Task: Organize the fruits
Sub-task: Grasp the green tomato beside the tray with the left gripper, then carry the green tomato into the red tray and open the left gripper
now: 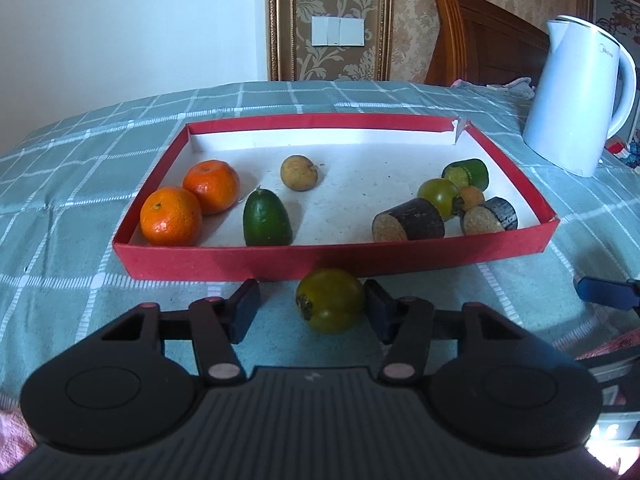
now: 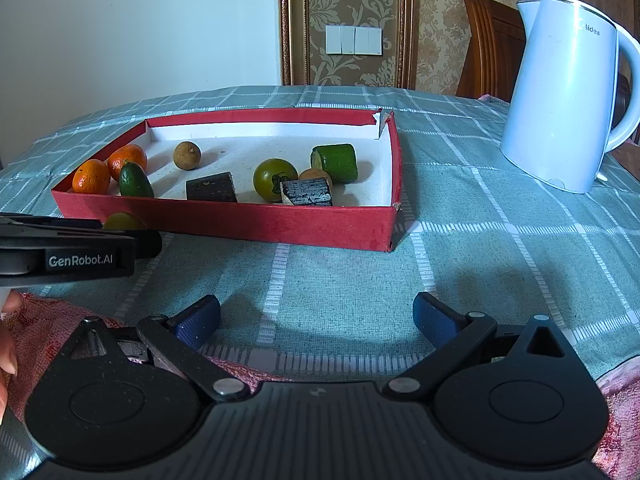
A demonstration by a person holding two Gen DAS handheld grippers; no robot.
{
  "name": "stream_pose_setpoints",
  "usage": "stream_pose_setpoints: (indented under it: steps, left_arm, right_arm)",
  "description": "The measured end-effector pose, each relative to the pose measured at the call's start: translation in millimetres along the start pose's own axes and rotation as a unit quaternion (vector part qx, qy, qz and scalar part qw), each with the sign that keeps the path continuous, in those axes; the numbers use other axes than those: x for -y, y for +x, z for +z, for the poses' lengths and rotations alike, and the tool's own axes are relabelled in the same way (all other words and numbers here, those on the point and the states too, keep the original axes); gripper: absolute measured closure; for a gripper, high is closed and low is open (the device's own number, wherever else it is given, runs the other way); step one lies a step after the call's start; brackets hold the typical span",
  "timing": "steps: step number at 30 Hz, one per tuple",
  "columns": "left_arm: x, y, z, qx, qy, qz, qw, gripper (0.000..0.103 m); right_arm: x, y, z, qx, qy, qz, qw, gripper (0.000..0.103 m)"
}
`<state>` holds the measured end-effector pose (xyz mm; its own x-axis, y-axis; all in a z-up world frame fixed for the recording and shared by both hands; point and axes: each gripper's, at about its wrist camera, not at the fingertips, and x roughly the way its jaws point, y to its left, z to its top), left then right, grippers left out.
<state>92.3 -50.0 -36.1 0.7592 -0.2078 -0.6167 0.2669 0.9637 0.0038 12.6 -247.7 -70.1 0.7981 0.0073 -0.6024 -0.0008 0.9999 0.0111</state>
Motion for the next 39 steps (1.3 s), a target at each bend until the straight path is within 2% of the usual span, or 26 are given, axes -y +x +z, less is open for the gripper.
stream_pose_setpoints:
  steps: [1, 3, 22, 27, 30, 35, 39]
  left_arm:
    - [0.7, -0.4, -0.1, 0.001, 0.002, -0.002, 1.0000, 0.057]
    - [2.3, -1.0, 0.0, 0.003, 0.009, -0.006, 0.9999, 0.071]
    - [6.7, -18.9, -4.5, 0.019, 0.037, -0.004, 0.9991, 0.071]
    - [4.8, -34.3, 13.3, 0.043, 0.036, -0.022, 0.9982, 0.071]
    - [0.4, -33.1, 27.2, 0.051, 0.029, -0.017, 0.9981, 0.071]
    - [-2.8, -13.3, 51.2, 0.051, 0.018, -0.016, 0.9984, 0.071]
    - [5.0, 11.5, 63.3, 0.048, 0.028, -0.008, 0.9984, 0.071]
  right_arm:
    - [0.0, 0.0, 0.0, 0.000, 0.000, 0.000, 1.000, 0.000]
    - [0.0, 0.0, 0.0, 0.000, 0.000, 0.000, 1.000, 0.000]
    - [0.2, -0.1, 0.1, 0.000, 0.000, 0.000, 1.000, 0.000]
    - [0.3, -0.1, 0.1, 0.000, 0.000, 0.000, 1.000, 0.000]
    - [0.3, -0.1, 0.1, 0.000, 0.000, 0.000, 1.000, 0.000]
    - [0.3, 0.0, 0.2, 0.000, 0.000, 0.000, 1.000, 0.000]
    - [0.4, 0.0, 0.3, 0.000, 0.000, 0.000, 1.000, 0.000]
